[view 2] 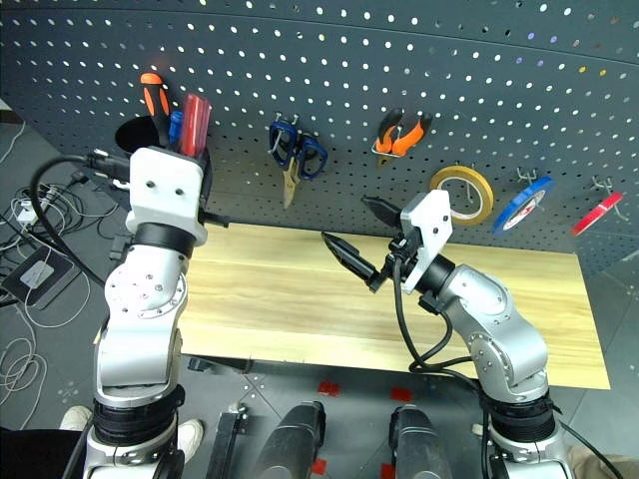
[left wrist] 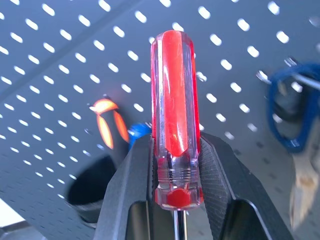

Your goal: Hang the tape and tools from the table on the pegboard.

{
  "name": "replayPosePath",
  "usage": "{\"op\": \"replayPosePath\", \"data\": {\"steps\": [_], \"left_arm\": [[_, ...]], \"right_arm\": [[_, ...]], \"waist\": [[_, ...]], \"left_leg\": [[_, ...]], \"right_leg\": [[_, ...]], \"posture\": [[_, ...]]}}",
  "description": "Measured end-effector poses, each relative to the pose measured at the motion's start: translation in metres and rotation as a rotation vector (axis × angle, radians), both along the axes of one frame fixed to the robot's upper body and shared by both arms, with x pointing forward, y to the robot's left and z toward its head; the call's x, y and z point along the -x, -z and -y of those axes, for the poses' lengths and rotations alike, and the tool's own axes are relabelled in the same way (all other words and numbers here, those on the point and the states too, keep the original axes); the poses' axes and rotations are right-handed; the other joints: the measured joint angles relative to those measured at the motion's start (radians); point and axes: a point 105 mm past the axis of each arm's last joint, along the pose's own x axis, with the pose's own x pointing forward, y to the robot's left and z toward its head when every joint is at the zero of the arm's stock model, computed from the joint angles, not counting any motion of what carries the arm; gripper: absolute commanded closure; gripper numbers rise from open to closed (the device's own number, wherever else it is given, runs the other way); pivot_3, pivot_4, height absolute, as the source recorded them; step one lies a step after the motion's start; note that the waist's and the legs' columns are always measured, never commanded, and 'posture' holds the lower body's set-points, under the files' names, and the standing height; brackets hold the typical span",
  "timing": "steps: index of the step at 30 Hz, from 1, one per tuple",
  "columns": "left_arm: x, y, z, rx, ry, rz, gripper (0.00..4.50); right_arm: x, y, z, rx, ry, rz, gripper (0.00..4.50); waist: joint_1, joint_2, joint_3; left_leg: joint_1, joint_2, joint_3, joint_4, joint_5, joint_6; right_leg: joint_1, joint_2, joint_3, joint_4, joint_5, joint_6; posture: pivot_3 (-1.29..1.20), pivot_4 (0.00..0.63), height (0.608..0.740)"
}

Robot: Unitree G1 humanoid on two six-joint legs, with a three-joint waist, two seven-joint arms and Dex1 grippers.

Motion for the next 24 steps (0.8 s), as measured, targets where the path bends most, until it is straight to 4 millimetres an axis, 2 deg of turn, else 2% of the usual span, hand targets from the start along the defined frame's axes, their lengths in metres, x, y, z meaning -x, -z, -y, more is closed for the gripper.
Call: {"op": "replayPosePath", "data": {"steps": [4,8,15,24], "left_arm": [[-0.005,-0.026,-0.007,-0.001,-0.027,0.085,3.61],[-0.017,-0.042,-0.009,-0.023,-0.026,0.141,3.61],[-0.031,-0.082,-0.021,-0.050,-0.058,0.266,3.61],[-0.049,-0.088,-0.030,-0.078,-0.059,0.305,3.61]], "right_arm": [[-0.002,-0.002,-0.001,-0.015,0.000,0.005,0.00],[-0.007,-0.006,-0.002,-0.048,0.010,0.020,0.00],[-0.010,-0.021,-0.005,-0.076,0.020,0.065,0.00],[-0.012,-0.033,-0.009,-0.090,0.034,0.077,0.00]], "waist": [[0.004,-0.001,-0.009],[0.004,-0.001,-0.012],[0.003,-0.001,-0.013],[0.001,-0.002,-0.015]], "left_leg": [[0.000,0.000,0.000,0.000,0.000,0.000],[0.000,0.000,0.000,0.000,0.000,0.000],[0.000,0.000,0.001,0.000,0.000,0.000],[0.000,0.000,0.001,0.001,0.000,0.000]], "right_leg": [[0.000,0.000,0.000,-0.001,0.000,0.000],[0.000,0.000,0.000,0.000,0.000,0.000],[-0.001,0.001,0.000,0.000,0.000,0.000],[-0.001,0.001,0.000,0.001,0.000,0.000]], "posture": [[0.23,0.183,0.740],[0.23,0.178,0.740],[0.22,0.177,0.740],[0.20,0.177,0.740]]}}
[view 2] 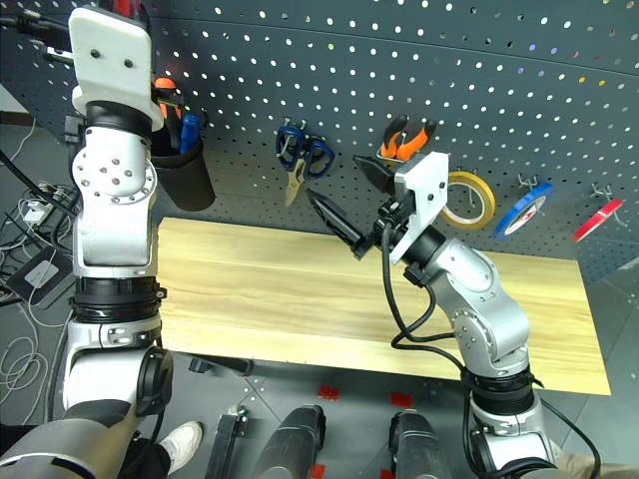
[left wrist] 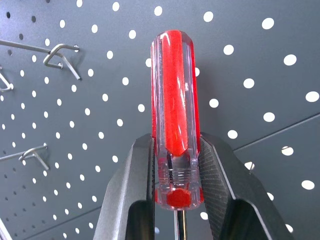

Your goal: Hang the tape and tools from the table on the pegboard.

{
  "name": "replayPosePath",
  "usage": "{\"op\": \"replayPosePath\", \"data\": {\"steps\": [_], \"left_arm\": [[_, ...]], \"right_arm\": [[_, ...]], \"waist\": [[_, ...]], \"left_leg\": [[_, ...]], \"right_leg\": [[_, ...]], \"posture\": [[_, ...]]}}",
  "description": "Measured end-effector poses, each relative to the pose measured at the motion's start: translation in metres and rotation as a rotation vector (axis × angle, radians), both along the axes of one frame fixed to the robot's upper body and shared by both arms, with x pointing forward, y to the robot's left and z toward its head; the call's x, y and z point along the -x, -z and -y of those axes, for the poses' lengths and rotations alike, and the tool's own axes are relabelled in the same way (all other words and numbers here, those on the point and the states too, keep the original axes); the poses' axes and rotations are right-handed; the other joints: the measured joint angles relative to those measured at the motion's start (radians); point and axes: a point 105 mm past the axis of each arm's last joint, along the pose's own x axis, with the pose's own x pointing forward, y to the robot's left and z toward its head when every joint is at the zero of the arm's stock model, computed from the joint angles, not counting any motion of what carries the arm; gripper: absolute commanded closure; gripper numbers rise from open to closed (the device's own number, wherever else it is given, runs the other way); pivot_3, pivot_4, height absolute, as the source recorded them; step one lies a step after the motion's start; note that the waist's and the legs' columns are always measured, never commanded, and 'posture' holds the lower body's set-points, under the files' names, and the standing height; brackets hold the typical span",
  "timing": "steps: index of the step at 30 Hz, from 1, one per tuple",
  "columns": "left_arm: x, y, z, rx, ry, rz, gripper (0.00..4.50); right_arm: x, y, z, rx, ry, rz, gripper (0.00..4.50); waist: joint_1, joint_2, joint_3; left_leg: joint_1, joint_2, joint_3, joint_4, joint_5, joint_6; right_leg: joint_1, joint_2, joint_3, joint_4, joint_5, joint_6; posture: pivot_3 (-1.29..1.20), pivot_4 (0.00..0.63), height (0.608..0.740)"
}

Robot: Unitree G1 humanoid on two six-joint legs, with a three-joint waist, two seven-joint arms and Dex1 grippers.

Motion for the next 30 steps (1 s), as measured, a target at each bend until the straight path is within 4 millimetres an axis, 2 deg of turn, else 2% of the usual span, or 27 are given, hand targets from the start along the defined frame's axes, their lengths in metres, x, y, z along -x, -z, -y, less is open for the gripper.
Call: {"op": "replayPosePath", "data": {"steps": [9,23,27,30], "left_arm": [[-0.016,0.014,-0.005,0.015,0.020,-0.005,3.61],[-0.023,0.039,-0.017,0.071,0.012,-0.062,3.61],[-0.022,0.040,-0.022,0.095,0.008,-0.067,3.61],[-0.023,0.047,-0.026,0.104,-0.003,-0.088,3.61]], "right_arm": [[0.000,-0.002,-0.001,0.006,0.005,-0.010,0.00],[0.002,0.009,-0.001,0.048,-0.016,-0.026,0.00],[0.004,0.006,-0.003,0.014,-0.043,-0.036,0.00],[0.007,-0.003,-0.004,-0.021,-0.057,-0.028,0.00]], "waist": [[-0.004,0.000,0.000],[-0.019,0.000,-0.001],[-0.024,0.000,-0.001],[-0.025,0.000,-0.001]], "left_leg": [[0.000,0.000,0.000,0.001,0.000,0.000],[0.000,0.000,0.000,0.002,0.000,0.000],[0.000,0.000,0.000,0.002,0.000,0.000],[0.000,0.000,0.000,0.003,0.000,0.000]], "right_leg": [[0.000,0.000,0.000,0.001,0.000,0.000],[-0.001,0.000,-0.001,0.008,0.000,0.000],[-0.001,0.000,-0.001,0.009,0.000,0.000],[-0.002,0.000,-0.002,0.011,0.000,0.000]], "posture": [[0.17,0.184,0.740],[0.18,0.185,0.740],[0.18,0.183,0.740],[0.18,0.185,0.740]]}}
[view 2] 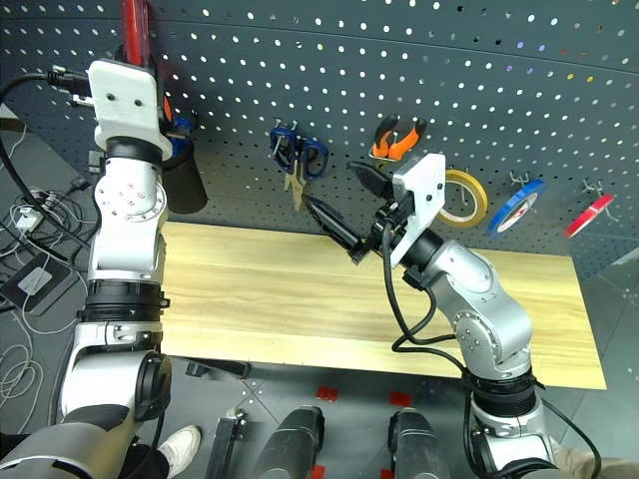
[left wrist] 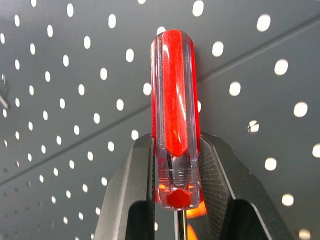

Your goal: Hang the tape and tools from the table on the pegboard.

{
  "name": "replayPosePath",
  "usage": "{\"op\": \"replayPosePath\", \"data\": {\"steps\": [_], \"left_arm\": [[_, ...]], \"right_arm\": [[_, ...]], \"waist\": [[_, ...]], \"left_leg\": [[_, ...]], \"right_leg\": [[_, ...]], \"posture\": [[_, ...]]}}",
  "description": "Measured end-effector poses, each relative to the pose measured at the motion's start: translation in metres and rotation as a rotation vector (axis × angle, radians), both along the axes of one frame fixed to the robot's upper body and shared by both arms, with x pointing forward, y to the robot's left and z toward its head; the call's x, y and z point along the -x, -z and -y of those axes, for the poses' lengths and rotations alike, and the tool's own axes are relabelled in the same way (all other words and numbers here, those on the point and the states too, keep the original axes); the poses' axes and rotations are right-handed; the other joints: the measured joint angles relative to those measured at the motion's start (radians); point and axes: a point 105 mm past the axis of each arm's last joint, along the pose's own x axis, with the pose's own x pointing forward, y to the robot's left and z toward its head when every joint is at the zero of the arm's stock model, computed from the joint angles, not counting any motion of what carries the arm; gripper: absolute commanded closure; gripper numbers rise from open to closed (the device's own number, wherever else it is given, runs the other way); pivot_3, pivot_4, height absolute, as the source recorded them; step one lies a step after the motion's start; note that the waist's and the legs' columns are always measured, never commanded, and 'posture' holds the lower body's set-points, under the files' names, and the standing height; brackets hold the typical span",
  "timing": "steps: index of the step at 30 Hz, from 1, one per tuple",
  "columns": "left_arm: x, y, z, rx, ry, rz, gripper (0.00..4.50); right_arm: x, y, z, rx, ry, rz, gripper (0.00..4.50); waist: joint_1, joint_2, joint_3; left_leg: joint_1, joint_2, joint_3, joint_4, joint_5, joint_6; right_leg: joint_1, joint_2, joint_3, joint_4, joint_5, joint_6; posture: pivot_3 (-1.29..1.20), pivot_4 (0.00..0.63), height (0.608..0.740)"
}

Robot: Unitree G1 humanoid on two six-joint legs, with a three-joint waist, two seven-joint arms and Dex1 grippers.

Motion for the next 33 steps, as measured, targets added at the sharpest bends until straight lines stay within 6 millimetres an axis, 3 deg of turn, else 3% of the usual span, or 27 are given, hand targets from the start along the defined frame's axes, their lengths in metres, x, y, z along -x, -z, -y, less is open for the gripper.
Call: {"op": "replayPosePath", "data": {"steps": [4,12,14,24,33], "left_arm": [[0.000,0.002,-0.001,0.003,-0.005,-0.010,3.61],[0.001,0.003,-0.001,0.003,-0.007,-0.014,3.61],[0.001,0.003,-0.001,0.003,-0.006,-0.013,2.88],[0.002,0.002,-0.001,0.008,-0.009,-0.017,0.03],[0.004,-0.001,0.000,0.007,-0.009,-0.011,0.03]], "right_arm": [[0.003,-0.012,-0.003,-0.022,-0.012,0.030,0.00],[0.002,-0.010,-0.002,-0.013,-0.004,0.022,0.00],[0.002,-0.008,-0.002,-0.010,-0.003,0.017,0.00],[0.001,-0.006,-0.001,0.006,0.000,0.020,0.00],[-0.001,0.002,0.001,0.013,0.008,0.000,0.00]], "waist": [[0.001,-0.001,-0.001],[0.001,-0.002,-0.003],[0.001,-0.002,-0.003],[0.002,-0.002,-0.006],[0.002,-0.002,-0.006]], "left_leg": [[0.000,0.000,0.000,0.002,0.000,0.000],[0.000,0.000,0.000,0.003,0.000,0.000],[0.000,0.000,0.000,0.004,0.000,0.000],[-0.001,0.000,0.000,0.006,0.000,0.000],[-0.001,0.000,-0.001,0.007,0.000,0.000]], "right_leg": [[0.000,0.000,-0.001,0.002,0.000,0.000],[0.000,0.000,-0.001,0.003,0.000,0.000],[0.000,0.000,-0.001,0.003,0.000,0.000],[0.000,0.000,-0.001,0.003,0.000,0.000],[0.001,0.000,-0.001,0.004,0.000,0.000]], "posture": [[0.18,0.186,0.740],[0.18,0.188,0.740],[0.18,0.189,0.740],[0.19,0.195,0.740],[0.20,0.197,0.740]]}}
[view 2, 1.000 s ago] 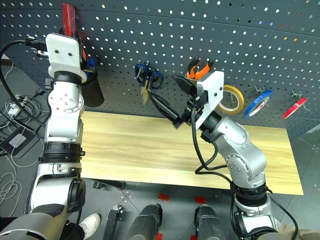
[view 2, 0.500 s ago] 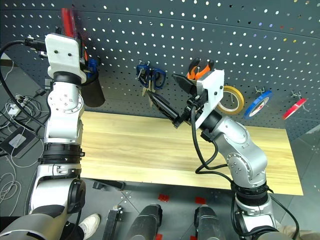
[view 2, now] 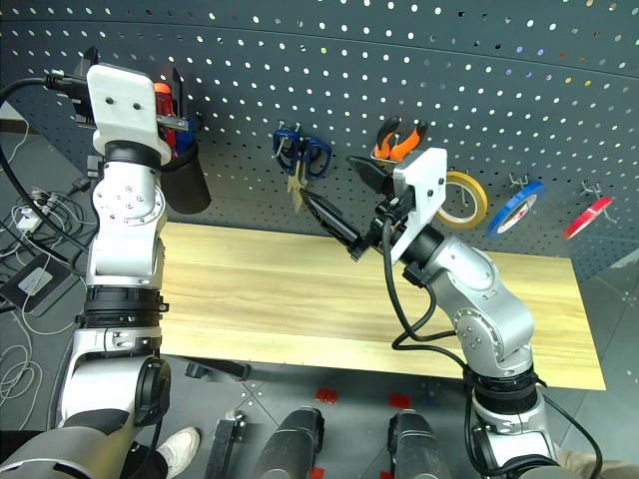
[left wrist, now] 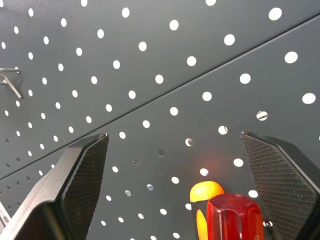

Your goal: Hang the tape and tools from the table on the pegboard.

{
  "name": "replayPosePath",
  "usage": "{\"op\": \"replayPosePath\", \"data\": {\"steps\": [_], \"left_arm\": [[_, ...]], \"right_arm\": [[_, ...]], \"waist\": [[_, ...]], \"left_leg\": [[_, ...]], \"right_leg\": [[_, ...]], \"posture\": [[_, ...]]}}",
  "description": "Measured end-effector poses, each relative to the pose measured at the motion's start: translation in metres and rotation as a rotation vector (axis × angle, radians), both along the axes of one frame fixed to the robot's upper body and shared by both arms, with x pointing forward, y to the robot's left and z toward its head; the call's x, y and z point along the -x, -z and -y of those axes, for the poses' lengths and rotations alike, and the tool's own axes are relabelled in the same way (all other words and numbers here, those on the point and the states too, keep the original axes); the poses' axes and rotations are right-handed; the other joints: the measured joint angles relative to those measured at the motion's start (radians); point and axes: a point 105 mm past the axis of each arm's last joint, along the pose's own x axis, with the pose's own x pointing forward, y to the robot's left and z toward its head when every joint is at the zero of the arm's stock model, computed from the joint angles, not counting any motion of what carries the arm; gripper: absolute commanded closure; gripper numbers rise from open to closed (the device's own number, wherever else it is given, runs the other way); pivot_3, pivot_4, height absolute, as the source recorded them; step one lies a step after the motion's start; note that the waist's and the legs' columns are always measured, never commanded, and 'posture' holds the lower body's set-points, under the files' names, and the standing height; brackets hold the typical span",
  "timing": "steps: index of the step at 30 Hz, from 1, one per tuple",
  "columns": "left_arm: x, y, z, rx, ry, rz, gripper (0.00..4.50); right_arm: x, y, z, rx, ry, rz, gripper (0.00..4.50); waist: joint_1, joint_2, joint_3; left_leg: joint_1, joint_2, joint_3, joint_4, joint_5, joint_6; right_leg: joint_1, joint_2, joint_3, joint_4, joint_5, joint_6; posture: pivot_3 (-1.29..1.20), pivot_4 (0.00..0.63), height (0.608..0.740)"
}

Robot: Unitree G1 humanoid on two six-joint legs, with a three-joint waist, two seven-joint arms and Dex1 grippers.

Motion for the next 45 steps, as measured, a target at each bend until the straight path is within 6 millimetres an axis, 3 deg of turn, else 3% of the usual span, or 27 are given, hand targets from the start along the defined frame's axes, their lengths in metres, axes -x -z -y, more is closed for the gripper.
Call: {"op": "replayPosePath", "data": {"steps": [9,17,25,36,45], "left_arm": [[-0.001,0.001,0.001,0.012,0.017,-0.022,0.03],[0.007,-0.011,0.008,0.008,0.042,0.015,0.03],[0.026,-0.027,0.039,-0.056,0.142,0.071,0.03],[0.050,0.002,0.085,-0.062,0.325,-0.037,0.03],[0.060,0.025,0.101,-0.028,0.398,-0.119,0.03]], "right_arm": [[-0.001,0.000,0.001,0.006,0.018,0.012,0.00],[-0.002,0.000,0.001,0.006,0.022,0.009,0.00],[-0.005,0.008,0.009,0.061,0.057,0.017,0.00],[0.003,0.015,0.017,0.102,0.082,0.036,0.00],[-0.001,0.030,0.031,0.157,0.204,0.006,0.00]], "waist": [[0.000,0.000,0.000],[0.000,0.000,0.000],[0.003,0.000,-0.003],[0.003,0.001,-0.011],[0.006,0.000,-0.025]], "left_leg": [[0.000,0.000,0.000,0.000,0.000,0.000],[0.000,0.000,0.000,0.001,0.000,0.000],[0.000,0.000,0.000,0.001,0.000,0.000],[0.000,0.000,0.000,0.001,0.000,0.000],[0.000,0.000,0.001,0.001,-0.001,0.001]], "right_leg": [[0.000,0.000,0.000,0.000,0.000,0.000],[0.000,0.000,0.000,0.000,0.000,0.000],[0.001,0.000,0.001,0.000,0.000,0.000],[0.001,0.000,0.001,-0.001,0.000,0.000],[0.002,0.000,0.003,-0.001,0.000,0.000]], "posture": [[0.20,0.193,0.740],[0.20,0.190,0.740],[0.20,0.186,0.740],[0.20,0.175,0.740],[0.19,0.180,0.740]]}}
